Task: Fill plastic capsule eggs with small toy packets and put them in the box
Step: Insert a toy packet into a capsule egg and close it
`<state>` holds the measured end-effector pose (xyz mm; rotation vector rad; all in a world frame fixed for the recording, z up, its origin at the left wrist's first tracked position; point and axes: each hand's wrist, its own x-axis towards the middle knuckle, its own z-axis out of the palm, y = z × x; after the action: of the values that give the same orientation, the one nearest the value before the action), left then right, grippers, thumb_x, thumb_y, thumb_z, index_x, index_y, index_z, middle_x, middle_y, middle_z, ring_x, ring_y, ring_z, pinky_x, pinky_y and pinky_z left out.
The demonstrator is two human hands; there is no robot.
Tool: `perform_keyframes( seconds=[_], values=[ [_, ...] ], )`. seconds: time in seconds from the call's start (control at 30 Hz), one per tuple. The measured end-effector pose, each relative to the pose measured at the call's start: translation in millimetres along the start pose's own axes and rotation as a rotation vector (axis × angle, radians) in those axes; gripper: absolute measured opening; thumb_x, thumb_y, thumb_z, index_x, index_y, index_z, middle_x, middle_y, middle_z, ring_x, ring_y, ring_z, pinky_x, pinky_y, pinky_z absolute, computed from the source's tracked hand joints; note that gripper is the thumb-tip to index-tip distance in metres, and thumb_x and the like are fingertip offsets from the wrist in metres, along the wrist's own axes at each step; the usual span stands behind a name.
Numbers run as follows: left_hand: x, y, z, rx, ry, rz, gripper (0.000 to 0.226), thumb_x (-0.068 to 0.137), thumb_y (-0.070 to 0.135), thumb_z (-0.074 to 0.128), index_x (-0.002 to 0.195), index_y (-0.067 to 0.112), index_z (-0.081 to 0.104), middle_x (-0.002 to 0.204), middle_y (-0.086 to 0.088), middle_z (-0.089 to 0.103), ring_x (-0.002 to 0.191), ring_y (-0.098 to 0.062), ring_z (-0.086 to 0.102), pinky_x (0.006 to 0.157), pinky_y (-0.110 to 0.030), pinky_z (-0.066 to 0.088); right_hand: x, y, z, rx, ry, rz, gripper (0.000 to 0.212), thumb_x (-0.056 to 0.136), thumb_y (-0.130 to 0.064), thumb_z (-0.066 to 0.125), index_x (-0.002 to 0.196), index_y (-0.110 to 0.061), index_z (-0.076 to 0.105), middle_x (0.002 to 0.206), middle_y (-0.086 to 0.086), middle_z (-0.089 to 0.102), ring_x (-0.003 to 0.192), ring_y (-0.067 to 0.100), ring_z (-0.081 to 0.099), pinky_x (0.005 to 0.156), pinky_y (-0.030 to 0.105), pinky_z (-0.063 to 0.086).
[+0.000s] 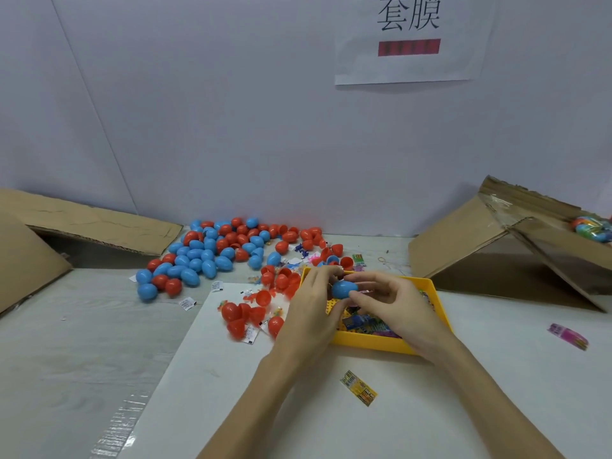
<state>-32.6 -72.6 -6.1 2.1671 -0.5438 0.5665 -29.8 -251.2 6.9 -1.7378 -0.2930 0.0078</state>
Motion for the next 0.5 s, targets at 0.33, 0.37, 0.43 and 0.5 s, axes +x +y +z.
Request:
perform_keyframes(
  seconds=[0.33, 0.37, 0.43, 0.5],
  values=[
    [-5.3, 5.8, -2.7, -0.043, -0.006, 0.080, 0.037, 0.095, 0.007, 0.069, 0.131, 0.010, 0.060, 0.120, -0.001, 0.064, 0.103, -0.010, 0.063, 0.091, -0.020, 0.053, 0.5, 4.2, 1.0, -0.011, 0.070, -0.007, 0.039, 0.089, -0.053, 0.061, 0.100, -0.019, 0.076, 0.085, 0.002, 0.077, 0.078, 0.014, 0.073, 0.068, 0.023, 0.058],
    [-5.7, 4.9, -3.6, -0.044, -0.001, 0.070, 0.035, 0.097, 0.010, 0.068, 0.131, 0.011, 0.061, 0.119, 0.001, 0.065, 0.102, -0.007, 0.062, 0.091, -0.020, 0.053, 0.8, 3.8, 2.2, -0.024, 0.078, -0.004, 0.040, 0.091, -0.053, 0.058, 0.102, -0.018, 0.075, 0.083, 0.002, 0.077, 0.076, 0.012, 0.072, 0.067, 0.022, 0.058],
    [-5.8, 2.5, -5.3, -0.053, 0.014, 0.052, 0.033, 0.099, 0.017, 0.066, 0.131, 0.014, 0.061, 0.117, 0.005, 0.066, 0.100, -0.004, 0.061, 0.089, -0.018, 0.051, 1.0, 3.2, 3.2, -0.021, 0.084, -0.016, 0.036, 0.095, -0.048, 0.056, 0.109, -0.019, 0.072, 0.086, 0.001, 0.077, 0.076, 0.013, 0.072, 0.065, 0.023, 0.058],
    [-5.6, 0.4, -6.4, -0.058, 0.023, 0.042, 0.032, 0.100, 0.020, 0.064, 0.131, 0.015, 0.062, 0.116, 0.006, 0.066, 0.102, -0.006, 0.061, 0.089, -0.020, 0.052, 0.0, 2.3, 2.6, -0.021, 0.073, -0.051, 0.024, 0.099, -0.034, 0.062, 0.119, -0.022, 0.069, 0.093, -0.002, 0.077, 0.084, 0.017, 0.074, 0.067, 0.026, 0.060]
  ],
)
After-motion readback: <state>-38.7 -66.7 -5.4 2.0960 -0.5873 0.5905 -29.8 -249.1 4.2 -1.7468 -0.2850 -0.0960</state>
